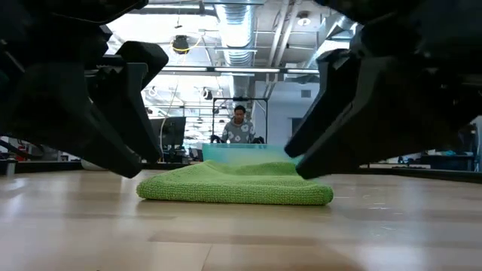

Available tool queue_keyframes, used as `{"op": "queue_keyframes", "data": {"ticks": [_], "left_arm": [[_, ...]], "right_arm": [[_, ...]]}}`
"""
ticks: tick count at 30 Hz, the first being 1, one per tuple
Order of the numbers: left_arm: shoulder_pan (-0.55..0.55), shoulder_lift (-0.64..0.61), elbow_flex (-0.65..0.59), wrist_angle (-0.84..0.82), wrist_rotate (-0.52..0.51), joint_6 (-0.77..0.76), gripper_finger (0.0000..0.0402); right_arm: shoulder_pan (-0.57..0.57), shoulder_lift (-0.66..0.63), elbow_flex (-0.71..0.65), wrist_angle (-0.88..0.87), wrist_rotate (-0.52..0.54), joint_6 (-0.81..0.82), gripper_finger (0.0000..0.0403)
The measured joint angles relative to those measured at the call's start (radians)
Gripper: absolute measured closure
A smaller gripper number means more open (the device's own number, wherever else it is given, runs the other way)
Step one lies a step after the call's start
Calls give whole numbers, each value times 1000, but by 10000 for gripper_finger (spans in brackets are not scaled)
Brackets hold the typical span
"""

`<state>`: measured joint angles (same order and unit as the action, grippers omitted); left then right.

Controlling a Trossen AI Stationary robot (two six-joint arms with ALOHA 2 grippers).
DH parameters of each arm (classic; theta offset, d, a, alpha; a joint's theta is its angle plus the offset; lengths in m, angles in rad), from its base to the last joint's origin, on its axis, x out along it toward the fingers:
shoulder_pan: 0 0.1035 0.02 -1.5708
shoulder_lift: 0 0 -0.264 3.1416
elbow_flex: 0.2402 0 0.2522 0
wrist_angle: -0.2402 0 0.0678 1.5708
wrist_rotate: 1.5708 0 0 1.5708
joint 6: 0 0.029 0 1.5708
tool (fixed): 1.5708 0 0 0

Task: Roll microfiber towels into tight, uniform cylinder then place into a basket
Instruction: Roll the green microfiber cloth

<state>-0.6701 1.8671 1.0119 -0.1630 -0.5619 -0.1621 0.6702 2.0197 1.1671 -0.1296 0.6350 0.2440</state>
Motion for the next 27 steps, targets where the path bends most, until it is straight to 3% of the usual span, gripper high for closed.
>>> {"op": "queue_keyframes", "data": {"ticks": [4,9,17,27], "left_arm": [[3,0,0,-9,0,1,243],[34,0,0,-16,-10,1,214],[101,0,-38,-4,87,-13,209],[105,-2,-53,13,99,-11,209]], "right_arm": [[-25,0,0,-23,-86,3,194],[-45,0,0,-61,-98,35,197],[-70,-1,0,-136,-137,124,199],[-92,-4,0,-143,-192,155,222]]}}
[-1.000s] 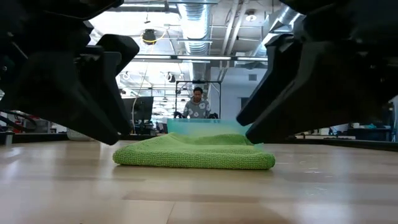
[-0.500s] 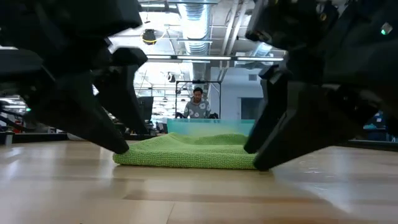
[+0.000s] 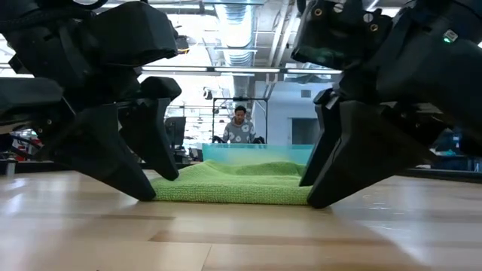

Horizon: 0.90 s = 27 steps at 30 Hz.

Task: Roll microfiber towels into tight, uniform cylinder then place into a basket
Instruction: Roll the green microfiber cloth

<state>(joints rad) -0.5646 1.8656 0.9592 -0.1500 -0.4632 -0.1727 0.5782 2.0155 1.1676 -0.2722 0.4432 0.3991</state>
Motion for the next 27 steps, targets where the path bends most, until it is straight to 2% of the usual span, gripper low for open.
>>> {"op": "queue_keyframes", "data": {"ticks": [4,8,17,20,27], "left_arm": [[6,-2,0,1,37,38,212],[18,-2,0,1,52,28,237],[45,-2,1,-8,143,3,358],[45,-2,1,-11,145,-17,392],[48,-18,11,-32,236,-120,390]], "right_arm": [[-12,-1,1,0,-38,20,252],[-18,-1,2,1,-54,20,288],[-19,0,0,6,-48,20,343],[-10,0,0,12,-44,20,360],[20,1,19,26,-112,20,393]]}}
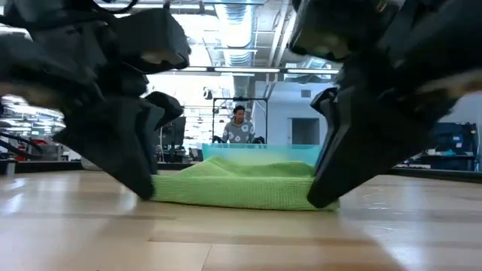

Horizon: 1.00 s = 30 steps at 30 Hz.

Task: Roll microfiber towels into tight, uniform cylinder then place into a basket
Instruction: Roll the green microfiber cloth

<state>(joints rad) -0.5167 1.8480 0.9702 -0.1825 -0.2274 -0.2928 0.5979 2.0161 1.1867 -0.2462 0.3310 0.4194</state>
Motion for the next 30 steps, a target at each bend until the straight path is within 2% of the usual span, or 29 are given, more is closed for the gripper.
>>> {"op": "queue_keyframes", "data": {"ticks": [2,9,14,19,27,30], "left_arm": [[-4,-12,4,-3,43,-29,393],[-7,-87,29,-95,53,-162,398],[16,-137,30,-139,58,-278,395],[79,-144,30,-185,71,-390,395],[172,-144,15,-207,133,-411,394],[209,-144,15,-206,138,-434,394]], "right_arm": [[8,2,23,0,-34,0,390],[20,2,94,2,-120,28,382],[4,2,102,-9,-120,91,393],[-25,1,102,-27,-119,223,382],[-26,1,102,16,-109,239,397],[-32,1,102,5,-87,303,391]]}}
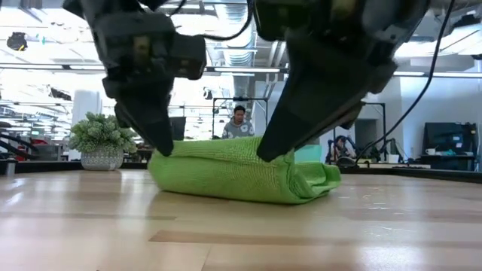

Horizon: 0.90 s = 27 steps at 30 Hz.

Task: Roll microfiber towels into tight, uniform cylinder then place into a basket
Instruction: Roll the green microfiber cloth

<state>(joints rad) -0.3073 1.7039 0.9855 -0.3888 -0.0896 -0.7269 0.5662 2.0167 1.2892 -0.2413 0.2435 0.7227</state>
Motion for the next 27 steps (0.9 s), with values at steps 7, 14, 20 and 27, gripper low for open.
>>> {"op": "queue_keyframes", "data": {"ticks": [7,14,20,27], "left_arm": [[58,0,-1,-8,-10,-44,393],[83,0,-1,-19,18,-43,393],[46,0,-1,-28,102,-27,393],[15,0,-1,-40,113,-61,393]], "right_arm": [[-17,-1,0,-64,47,147,394],[-19,-1,0,-29,21,135,388],[-12,-1,0,90,-64,67,397],[-12,-1,0,45,-77,118,392]]}}
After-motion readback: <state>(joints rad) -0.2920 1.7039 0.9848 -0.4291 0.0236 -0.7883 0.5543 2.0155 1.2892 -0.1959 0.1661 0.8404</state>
